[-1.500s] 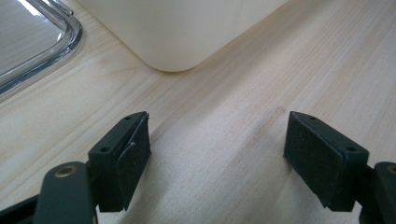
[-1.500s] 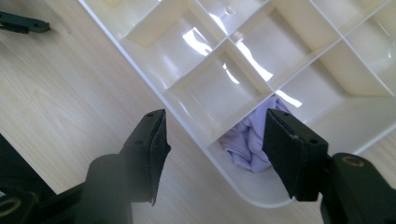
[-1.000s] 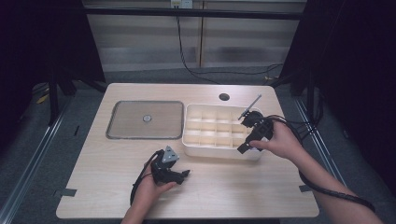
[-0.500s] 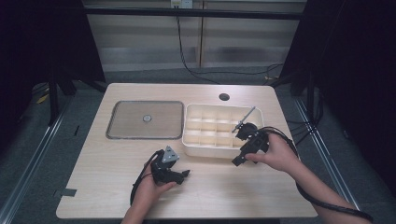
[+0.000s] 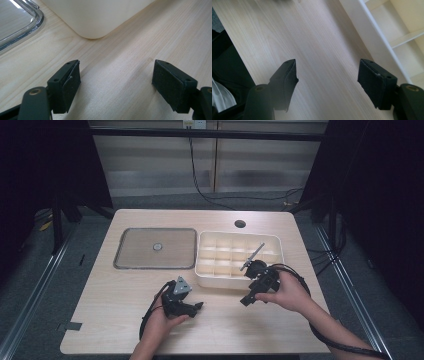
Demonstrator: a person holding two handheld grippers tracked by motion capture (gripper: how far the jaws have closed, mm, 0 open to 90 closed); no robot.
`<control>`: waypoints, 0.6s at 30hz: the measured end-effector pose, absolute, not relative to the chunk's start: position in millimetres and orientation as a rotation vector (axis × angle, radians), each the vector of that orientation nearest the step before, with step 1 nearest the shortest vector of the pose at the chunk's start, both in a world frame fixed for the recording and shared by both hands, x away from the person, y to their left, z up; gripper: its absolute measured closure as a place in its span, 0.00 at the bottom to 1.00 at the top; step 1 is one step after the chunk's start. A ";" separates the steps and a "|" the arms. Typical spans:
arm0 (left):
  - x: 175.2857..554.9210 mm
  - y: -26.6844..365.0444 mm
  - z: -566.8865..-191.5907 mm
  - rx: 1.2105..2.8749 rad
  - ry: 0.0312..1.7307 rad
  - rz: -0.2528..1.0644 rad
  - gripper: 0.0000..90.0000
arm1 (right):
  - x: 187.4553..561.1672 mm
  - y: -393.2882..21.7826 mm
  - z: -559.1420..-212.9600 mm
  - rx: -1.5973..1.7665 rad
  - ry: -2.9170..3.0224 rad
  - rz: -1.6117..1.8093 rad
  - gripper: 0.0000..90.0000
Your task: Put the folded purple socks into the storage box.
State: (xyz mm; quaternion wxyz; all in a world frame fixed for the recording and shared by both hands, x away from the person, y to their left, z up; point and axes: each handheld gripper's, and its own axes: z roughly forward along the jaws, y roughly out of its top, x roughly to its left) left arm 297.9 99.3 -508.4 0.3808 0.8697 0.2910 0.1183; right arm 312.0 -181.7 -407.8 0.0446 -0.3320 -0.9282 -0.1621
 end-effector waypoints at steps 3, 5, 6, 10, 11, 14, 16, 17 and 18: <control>297.9 99.3 -508.5 2.220 0.743 0.302 0.25 | 310.0 -180.4 -413.0 -1.017 -2.826 -0.517 0.35; 297.8 99.2 -508.4 2.220 0.743 0.302 0.25 | 308.1 -179.0 -417.8 -1.014 -2.820 -0.517 0.35; 297.9 99.3 -508.4 2.220 0.743 0.302 0.25 | 307.8 -178.9 -419.9 -1.008 -2.825 -0.520 0.35; 297.8 99.3 -508.4 2.220 0.743 0.302 0.25 | 305.5 -177.3 -427.4 -0.998 -2.818 -0.536 0.35; 297.8 99.3 -508.4 2.220 0.744 0.302 0.25 | 305.4 -177.0 -429.2 -0.997 -2.819 -0.530 0.35; 297.9 99.3 -508.4 2.220 0.743 0.302 0.25 | 304.2 -175.3 -433.9 -1.009 -2.812 -0.545 0.35; 297.9 99.3 -508.4 2.220 0.743 0.302 0.25 | 302.7 -173.8 -437.8 -0.990 -2.810 -0.566 0.34; 297.9 99.3 -508.4 2.220 0.743 0.302 0.25 | 302.2 -173.1 -439.6 -0.988 -2.812 -0.569 0.34; 297.9 99.3 -508.4 2.220 0.743 0.303 0.25 | 301.9 -172.9 -441.3 -0.984 -2.814 -0.574 0.34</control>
